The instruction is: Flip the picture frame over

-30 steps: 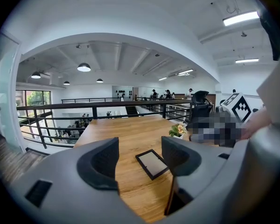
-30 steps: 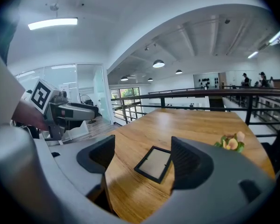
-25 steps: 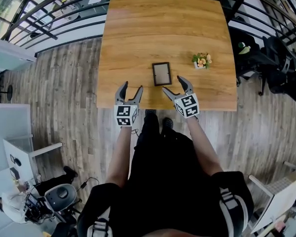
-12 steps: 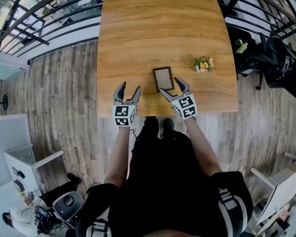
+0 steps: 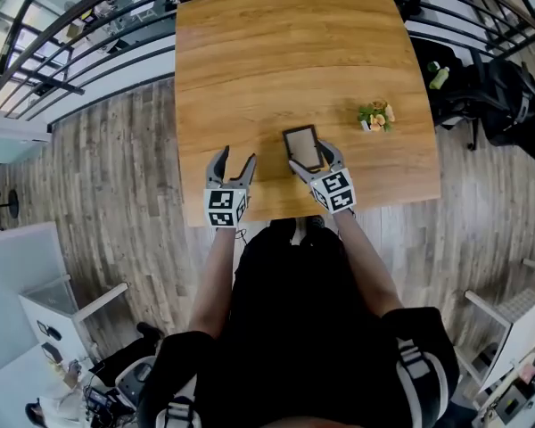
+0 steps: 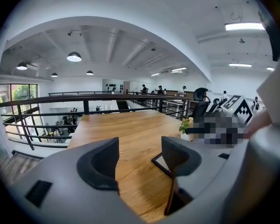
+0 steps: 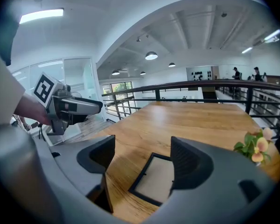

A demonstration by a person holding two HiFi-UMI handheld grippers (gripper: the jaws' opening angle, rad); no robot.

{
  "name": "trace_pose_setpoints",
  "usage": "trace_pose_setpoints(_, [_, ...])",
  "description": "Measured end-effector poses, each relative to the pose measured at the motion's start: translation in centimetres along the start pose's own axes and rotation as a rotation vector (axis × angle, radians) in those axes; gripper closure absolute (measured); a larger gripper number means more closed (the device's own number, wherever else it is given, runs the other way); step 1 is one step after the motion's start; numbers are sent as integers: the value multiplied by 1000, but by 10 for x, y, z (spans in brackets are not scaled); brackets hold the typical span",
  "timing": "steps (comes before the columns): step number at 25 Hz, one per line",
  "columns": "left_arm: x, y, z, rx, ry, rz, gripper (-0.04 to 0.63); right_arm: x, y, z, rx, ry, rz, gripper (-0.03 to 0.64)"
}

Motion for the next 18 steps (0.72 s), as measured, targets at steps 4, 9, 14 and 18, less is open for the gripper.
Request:
trace_pose_setpoints(4, [16,1,-8,12,-24,-9,301,13,-1,5,15,-14,-2,247])
trace_pose_setpoints(9, [33,-3,-12,18,-53,-26,301,20,-7,11,42,-39,-8,247])
trace_pose_setpoints(14, [42,-11,-11,21,-79,-48,301,25,-20,15,77,-56,-26,247])
trace_pose_setpoints(18, [46,-23,-13,18,-89,-76,301,35,-30,15,98,-55,-42,247])
Point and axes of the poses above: the fingertips, and each gripper's own axes: x forward along the fingers, z to its right, y out of its top, the point moved 5 cm from there along -x, backward along the fingers, and after that the axes turned 10 degrees about y, right-handed, at the moved point
